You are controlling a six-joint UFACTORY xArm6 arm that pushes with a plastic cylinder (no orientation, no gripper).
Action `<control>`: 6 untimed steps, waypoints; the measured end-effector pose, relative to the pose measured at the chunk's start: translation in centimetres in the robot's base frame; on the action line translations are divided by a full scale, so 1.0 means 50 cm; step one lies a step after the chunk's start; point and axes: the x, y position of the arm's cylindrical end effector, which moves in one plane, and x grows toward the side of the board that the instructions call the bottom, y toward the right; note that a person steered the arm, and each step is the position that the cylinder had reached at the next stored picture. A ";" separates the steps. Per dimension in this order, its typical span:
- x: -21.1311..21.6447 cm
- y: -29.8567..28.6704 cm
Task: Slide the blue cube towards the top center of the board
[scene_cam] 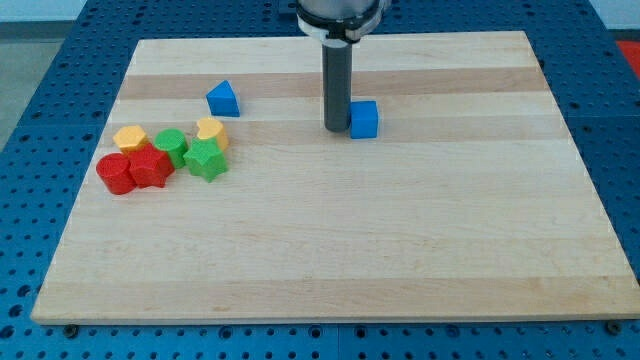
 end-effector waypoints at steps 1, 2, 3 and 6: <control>0.079 0.014; 0.080 0.093; 0.012 0.104; -0.022 0.057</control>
